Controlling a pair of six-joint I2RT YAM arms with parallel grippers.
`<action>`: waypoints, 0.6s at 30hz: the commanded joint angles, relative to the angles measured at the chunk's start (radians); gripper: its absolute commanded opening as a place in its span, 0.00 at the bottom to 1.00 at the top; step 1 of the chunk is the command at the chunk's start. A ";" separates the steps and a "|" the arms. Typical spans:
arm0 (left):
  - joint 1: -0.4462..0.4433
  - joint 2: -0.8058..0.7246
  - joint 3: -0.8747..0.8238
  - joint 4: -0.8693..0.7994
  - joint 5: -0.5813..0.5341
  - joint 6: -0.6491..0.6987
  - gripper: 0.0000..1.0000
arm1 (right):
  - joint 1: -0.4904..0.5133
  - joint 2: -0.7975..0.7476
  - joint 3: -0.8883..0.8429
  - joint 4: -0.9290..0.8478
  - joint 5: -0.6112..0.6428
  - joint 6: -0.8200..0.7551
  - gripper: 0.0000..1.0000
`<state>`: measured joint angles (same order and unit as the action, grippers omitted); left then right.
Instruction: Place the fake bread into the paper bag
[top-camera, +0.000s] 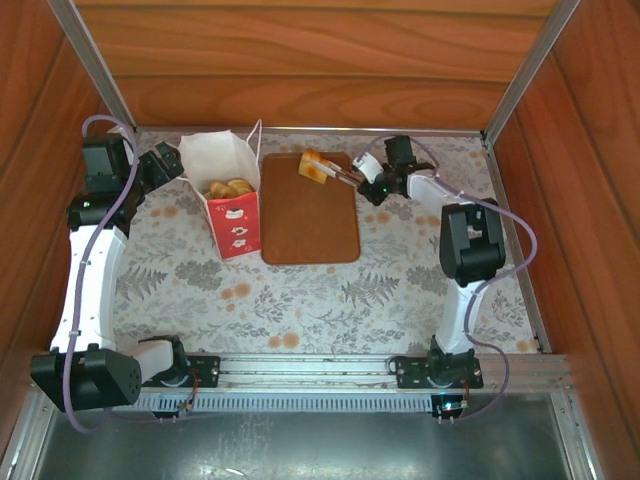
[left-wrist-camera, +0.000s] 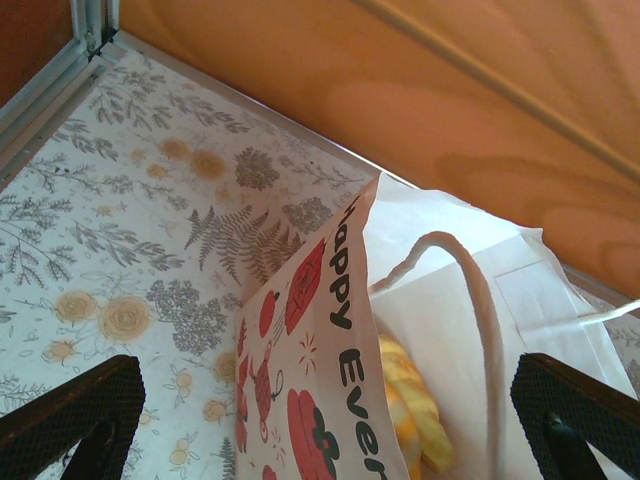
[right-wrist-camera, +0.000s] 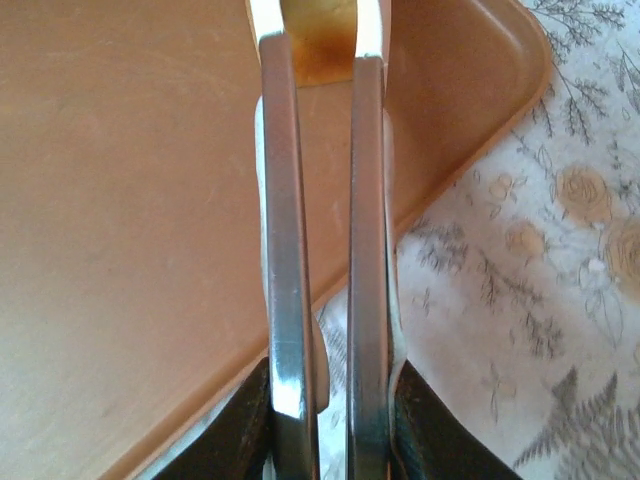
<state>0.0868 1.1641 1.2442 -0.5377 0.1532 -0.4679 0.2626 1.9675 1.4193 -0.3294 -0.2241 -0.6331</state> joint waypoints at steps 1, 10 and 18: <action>0.008 -0.005 0.010 0.015 -0.007 0.000 1.00 | 0.012 -0.139 -0.078 0.069 0.011 0.061 0.03; 0.010 -0.032 0.018 0.013 -0.029 -0.010 1.00 | 0.075 -0.387 -0.248 0.109 0.138 0.305 0.01; 0.013 -0.027 0.039 -0.027 -0.040 -0.040 1.00 | 0.155 -0.523 -0.315 0.102 0.226 0.498 0.01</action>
<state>0.0925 1.1358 1.2514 -0.5419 0.1265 -0.4904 0.4019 1.4902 1.1030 -0.2554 -0.0441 -0.2554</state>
